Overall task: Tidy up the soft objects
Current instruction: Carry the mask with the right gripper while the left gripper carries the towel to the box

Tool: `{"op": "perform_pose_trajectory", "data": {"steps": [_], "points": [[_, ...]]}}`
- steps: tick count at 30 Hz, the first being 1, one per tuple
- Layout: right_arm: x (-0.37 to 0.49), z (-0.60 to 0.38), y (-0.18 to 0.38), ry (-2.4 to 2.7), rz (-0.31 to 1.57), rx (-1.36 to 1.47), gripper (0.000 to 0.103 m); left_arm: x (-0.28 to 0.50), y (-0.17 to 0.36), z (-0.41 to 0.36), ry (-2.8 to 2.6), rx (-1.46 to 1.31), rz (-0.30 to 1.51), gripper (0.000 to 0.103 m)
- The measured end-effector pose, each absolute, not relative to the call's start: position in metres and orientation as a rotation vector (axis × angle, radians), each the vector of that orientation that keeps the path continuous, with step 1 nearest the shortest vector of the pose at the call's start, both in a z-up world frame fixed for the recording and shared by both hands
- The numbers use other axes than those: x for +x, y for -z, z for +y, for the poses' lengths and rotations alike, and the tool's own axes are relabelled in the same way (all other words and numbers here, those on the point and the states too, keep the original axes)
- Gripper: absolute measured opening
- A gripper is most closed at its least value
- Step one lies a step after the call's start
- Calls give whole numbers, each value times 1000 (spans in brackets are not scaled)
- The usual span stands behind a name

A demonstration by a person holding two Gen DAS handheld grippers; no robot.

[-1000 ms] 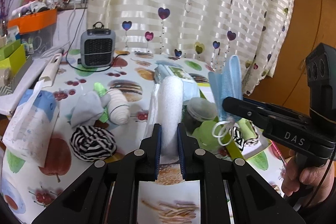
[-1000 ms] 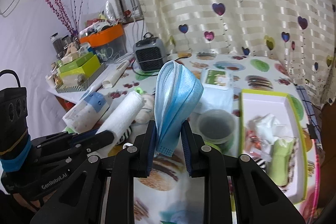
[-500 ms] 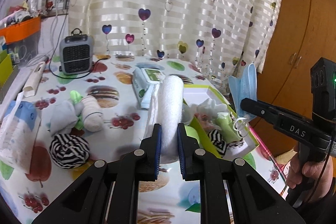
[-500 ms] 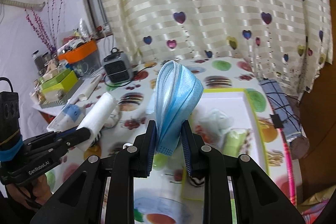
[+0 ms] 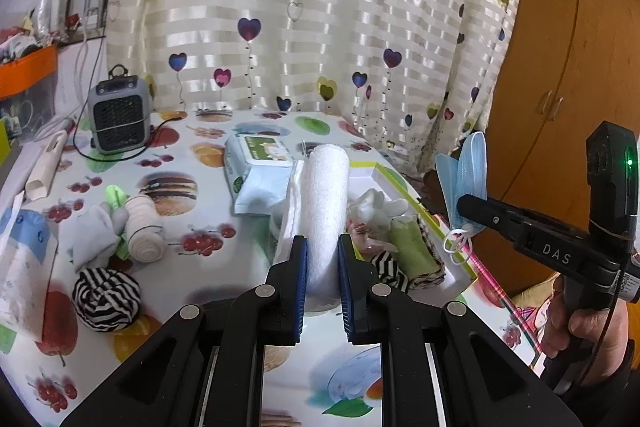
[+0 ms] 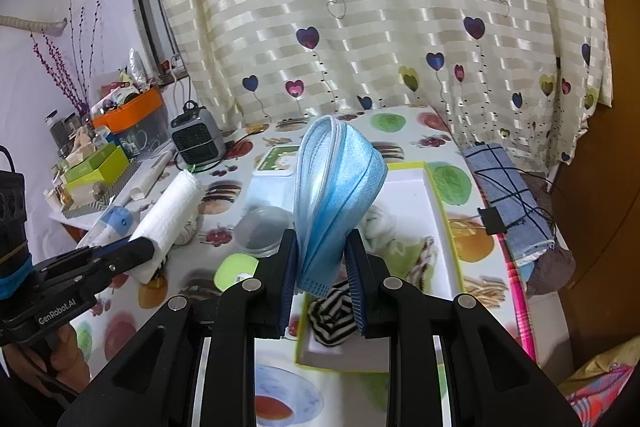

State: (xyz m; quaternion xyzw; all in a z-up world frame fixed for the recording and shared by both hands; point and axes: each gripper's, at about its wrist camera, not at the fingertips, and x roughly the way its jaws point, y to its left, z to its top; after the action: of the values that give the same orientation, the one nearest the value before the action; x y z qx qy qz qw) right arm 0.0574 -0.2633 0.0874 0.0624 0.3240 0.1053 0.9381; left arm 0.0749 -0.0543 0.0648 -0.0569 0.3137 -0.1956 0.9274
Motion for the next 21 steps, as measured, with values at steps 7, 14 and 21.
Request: {"op": "perform_pose_trajectory", "data": {"steps": [7, 14, 21], "points": [[56, -281, -87, -181, 665, 131, 25, 82, -66, -70, 430, -105, 647, 14], [59, -296, -81, -166, 680, 143, 25, 89, -65, -89, 459, -87, 659, 14], [67, -308, -68, -161, 721, 138, 25, 98, -60, -106, 487, -79, 680, 14]]}}
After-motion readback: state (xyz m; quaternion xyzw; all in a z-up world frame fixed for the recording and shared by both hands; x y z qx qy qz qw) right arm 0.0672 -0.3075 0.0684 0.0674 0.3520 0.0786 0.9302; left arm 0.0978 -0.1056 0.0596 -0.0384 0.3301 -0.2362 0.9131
